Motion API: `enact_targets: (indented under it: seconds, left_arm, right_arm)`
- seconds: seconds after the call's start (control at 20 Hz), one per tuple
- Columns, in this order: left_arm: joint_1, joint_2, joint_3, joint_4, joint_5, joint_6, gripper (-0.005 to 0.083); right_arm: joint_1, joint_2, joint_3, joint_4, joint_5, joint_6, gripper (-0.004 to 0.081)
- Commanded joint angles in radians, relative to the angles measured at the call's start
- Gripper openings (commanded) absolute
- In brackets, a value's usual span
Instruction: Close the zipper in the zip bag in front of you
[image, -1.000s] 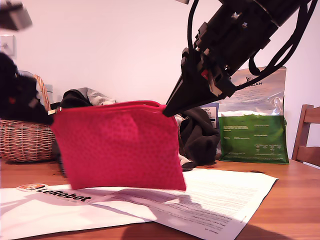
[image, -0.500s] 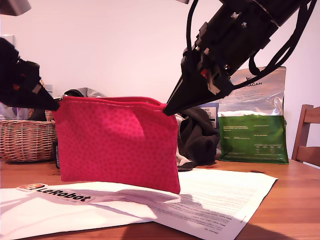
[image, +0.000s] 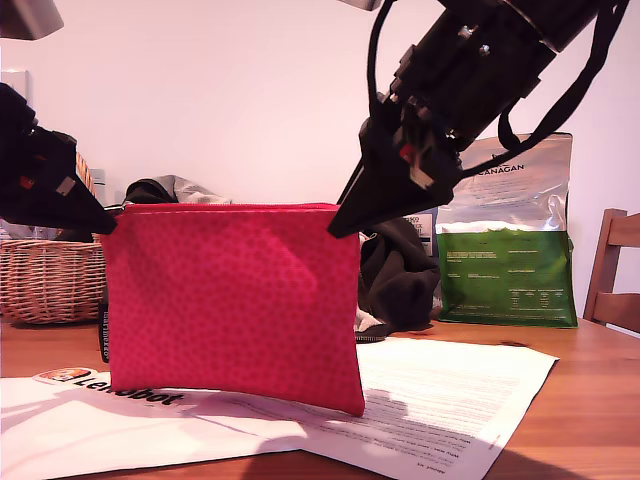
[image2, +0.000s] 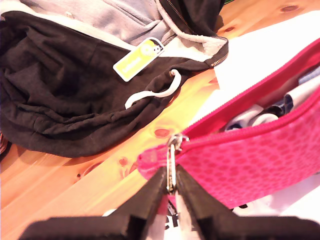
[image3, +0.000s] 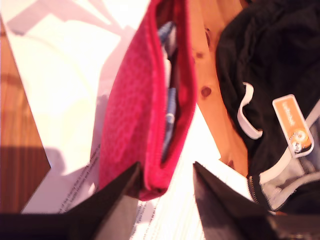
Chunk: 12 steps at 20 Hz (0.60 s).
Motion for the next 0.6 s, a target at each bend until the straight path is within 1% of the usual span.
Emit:
enact_targets:
  seconds: [0.0, 0.05, 0.1, 0.2, 0.25, 0.35, 0.4, 0.5, 0.55]
  left_arm:
    - [-0.003, -0.01, 0.023, 0.021, 0.006, -0.011, -0.0024]
    - [-0.003, -0.01, 0.023, 0.02, 0.006, -0.011, -0.0024]
    - [-0.003, -0.01, 0.023, 0.021, 0.006, -0.011, -0.0024]
    - [-0.003, -0.01, 0.023, 0.021, 0.006, -0.011, -0.0024]
    - [-0.003, -0.01, 0.023, 0.022, 0.006, -0.011, -0.0024]
    - [-0.003, -0.01, 0.023, 0.024, 0.006, -0.011, -0.0024]
    - [-0.003, -0.01, 0.023, 0.023, 0.006, -0.011, -0.0024]
    - [-0.003, -0.01, 0.023, 0.024, 0.007, -0.011, -0.0024]
    - [-0.003, -0.01, 0.023, 0.024, 0.011, -0.011, -0.0024]
  right_arm:
    - [-0.002, -0.01, 0.043, 0.008, -0.011, 0.045, 0.0314]
    - [-0.002, -0.01, 0.066, -0.009, -0.012, 0.07, 0.0314]
    - [-0.002, -0.01, 0.093, -0.027, -0.039, 0.14, 0.0314]
    - [-0.003, -0.01, 0.159, -0.084, -0.104, 0.237, 0.0314]
    - [-0.003, -0.01, 0.189, -0.11, -0.139, 0.276, 0.0314]
    - [-0.003, -0.006, 0.239, -0.144, -0.196, 0.321, 0.0317]
    - [-0.003, 0.0, 0.257, -0.149, -0.21, 0.346, 0.0324]
    - [-0.001, 0.025, 0.285, -0.155, -0.209, 0.41, 0.0388]
    - [0.0, 0.043, 0.296, -0.155, -0.21, 0.415, 0.0388]
